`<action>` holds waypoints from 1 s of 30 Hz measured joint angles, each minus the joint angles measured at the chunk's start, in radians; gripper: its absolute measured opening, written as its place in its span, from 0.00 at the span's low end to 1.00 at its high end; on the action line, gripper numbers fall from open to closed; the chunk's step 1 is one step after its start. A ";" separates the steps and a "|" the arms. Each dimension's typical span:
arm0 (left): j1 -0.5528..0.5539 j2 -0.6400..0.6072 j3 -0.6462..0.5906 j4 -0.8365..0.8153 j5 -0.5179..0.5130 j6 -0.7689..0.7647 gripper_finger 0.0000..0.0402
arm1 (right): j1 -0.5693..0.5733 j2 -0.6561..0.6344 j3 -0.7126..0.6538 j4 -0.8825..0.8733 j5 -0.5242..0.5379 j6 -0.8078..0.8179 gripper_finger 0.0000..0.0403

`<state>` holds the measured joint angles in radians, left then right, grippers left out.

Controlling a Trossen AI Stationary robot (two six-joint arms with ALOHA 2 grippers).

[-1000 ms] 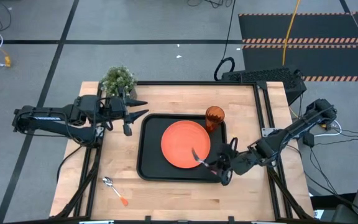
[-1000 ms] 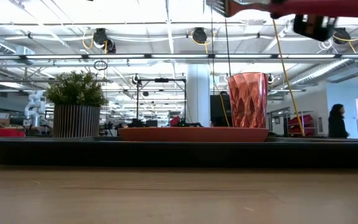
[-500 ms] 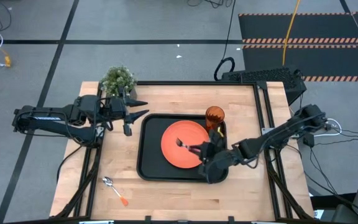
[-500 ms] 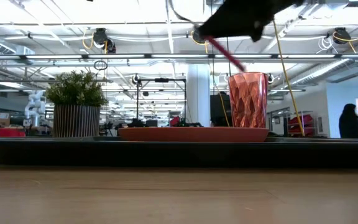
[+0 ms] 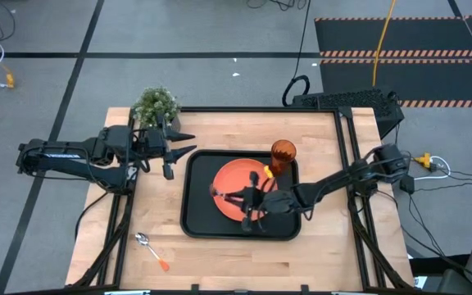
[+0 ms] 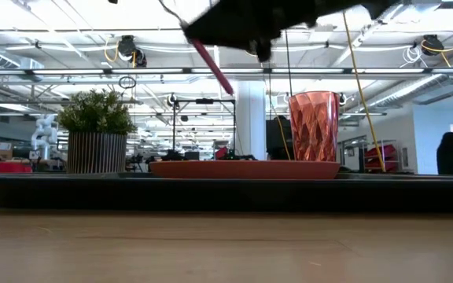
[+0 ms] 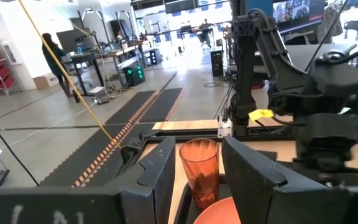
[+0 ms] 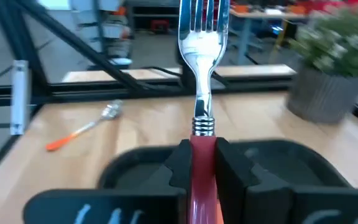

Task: Pick and place plate/cup/fork/spoon on tray
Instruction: Put the pink fork on the black tray to the left of the orange plate

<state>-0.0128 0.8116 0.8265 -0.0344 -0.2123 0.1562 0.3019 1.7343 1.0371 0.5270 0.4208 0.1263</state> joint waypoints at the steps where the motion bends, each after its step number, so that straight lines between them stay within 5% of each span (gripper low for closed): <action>1: 0.000 0.000 0.000 0.000 0.000 0.000 0.34 | 0.000 0.013 0.022 -0.001 -0.026 -0.017 0.07; 7: 0.000 0.000 0.000 -0.001 0.000 0.000 0.34 | 0.005 0.083 0.149 -0.006 -0.134 -0.100 0.07; 18: 0.005 0.000 0.000 -0.068 -0.008 0.006 0.34 | 0.026 0.163 0.201 -0.042 -0.142 -0.168 0.07; 24: 0.006 0.000 0.000 -0.137 -0.010 -0.001 0.34 | 0.025 0.158 0.201 -0.091 0.186 -0.196 0.07; 30: 0.006 0.000 0.000 -0.136 -0.033 -0.032 0.34 | 0.034 0.155 0.201 0.011 0.568 -0.396 0.07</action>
<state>-0.0071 0.8112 0.8266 -0.1699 -0.2456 0.1246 0.3359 1.8896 1.2377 0.5376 0.9883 -0.2693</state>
